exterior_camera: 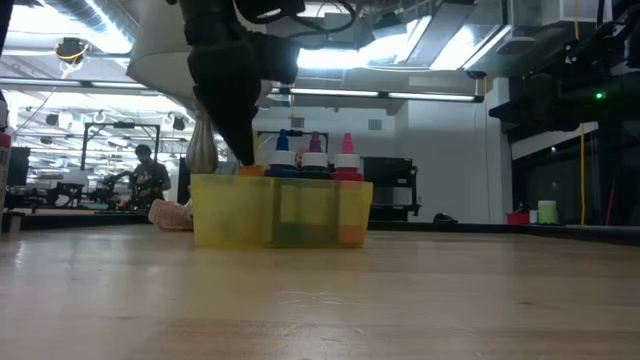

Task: Pick & Place food coloring
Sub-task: Put the orange food coloring bottle into the yellow bin

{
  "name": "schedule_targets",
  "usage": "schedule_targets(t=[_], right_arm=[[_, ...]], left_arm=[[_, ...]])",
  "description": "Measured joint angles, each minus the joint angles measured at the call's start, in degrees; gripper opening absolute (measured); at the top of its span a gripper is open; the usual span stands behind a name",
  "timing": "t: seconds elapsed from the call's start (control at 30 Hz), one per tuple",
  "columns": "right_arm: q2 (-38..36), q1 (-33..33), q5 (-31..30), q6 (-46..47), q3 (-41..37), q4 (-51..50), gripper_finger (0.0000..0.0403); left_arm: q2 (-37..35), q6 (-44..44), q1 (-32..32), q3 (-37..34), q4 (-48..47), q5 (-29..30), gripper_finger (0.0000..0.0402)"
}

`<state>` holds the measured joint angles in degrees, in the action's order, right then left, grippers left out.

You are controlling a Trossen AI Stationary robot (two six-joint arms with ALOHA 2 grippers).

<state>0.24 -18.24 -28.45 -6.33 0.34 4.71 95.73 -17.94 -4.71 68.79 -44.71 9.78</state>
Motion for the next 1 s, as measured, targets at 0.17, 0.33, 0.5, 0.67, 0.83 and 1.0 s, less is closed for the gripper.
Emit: schedule_targets(t=[0.17,0.33,0.5,0.67,0.83,1.0], right_arm=[[0.0,0.0,0.0,0.0,0.0,0.0,0.0236],[0.0,0.0,0.0,0.0,0.0,0.0,0.0236],[0.0,0.0,-0.1,0.0,0.0,0.0,0.0236],[0.0,0.0,0.0,0.0,0.0,0.0,0.0236],[0.0,0.0,0.0,0.0,0.0,0.0,0.0236],[0.0,0.0,0.0,0.0,0.0,0.0,0.0236]], left_arm=[[-1.3,0.1,0.0,0.0,-0.5,-0.5,0.0204],[-3.1,-0.8,0.0,0.4,-2.9,-0.6,0.0208],[-6.3,-2.9,-0.4,0.5,-7.0,-0.4,0.0209],[-10.6,-4.5,-3.2,0.0,-8.7,-0.4,0.0214],[-14.8,-5.5,-7.8,-1.9,-9.0,-1.7,0.0214],[-19.0,-9.0,-12.9,-7.1,-5.7,-4.9,0.0214]])
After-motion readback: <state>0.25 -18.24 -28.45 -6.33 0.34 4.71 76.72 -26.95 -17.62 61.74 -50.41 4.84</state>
